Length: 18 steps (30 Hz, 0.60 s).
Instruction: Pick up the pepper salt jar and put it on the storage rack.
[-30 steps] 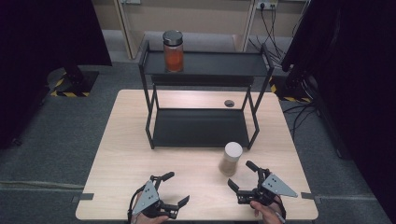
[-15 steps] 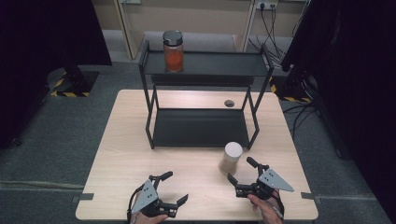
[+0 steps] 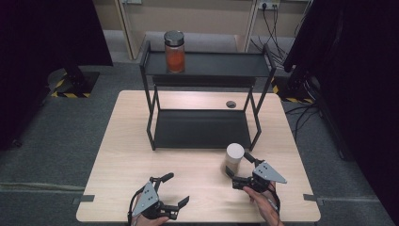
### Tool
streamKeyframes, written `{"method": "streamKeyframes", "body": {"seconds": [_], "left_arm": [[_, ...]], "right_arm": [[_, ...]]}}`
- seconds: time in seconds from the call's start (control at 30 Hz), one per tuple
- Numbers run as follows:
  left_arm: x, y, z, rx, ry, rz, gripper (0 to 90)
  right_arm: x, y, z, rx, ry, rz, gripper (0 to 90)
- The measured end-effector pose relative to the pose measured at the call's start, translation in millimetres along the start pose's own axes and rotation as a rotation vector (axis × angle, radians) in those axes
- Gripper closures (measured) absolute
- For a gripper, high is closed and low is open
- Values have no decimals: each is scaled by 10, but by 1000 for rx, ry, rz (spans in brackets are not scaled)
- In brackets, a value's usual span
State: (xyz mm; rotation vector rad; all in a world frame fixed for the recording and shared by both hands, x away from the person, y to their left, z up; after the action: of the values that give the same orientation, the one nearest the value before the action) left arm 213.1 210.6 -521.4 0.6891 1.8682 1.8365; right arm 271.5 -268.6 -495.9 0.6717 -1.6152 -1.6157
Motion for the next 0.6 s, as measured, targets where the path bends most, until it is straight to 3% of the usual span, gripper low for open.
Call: {"method": "streamKeyframes", "body": {"seconds": [0.27,0.5,0.6], "left_arm": [[-3,-7,5,8,3,3,57],[1,-8,10,13,5,2,57],[3,-8,8,14,7,0,57]], "right_arm": [[-112,14,-56,-1,-13,14,187],[-174,14,-68,6,-30,44,335],[-167,16,-75,7,-28,46,343]]}}
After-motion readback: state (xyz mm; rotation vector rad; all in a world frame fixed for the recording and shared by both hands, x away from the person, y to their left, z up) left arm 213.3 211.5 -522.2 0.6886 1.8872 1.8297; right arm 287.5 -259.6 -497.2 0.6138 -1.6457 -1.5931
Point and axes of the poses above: each handheld gripper's, and its own axes: x roughly backward along the jaws, y roughly out of its top, z roughly to its left, the point moved 5 cm from there along -x, roughly forward along the jaws, and after that the axes turned 14 degrees about y, right-handed, at the moved point
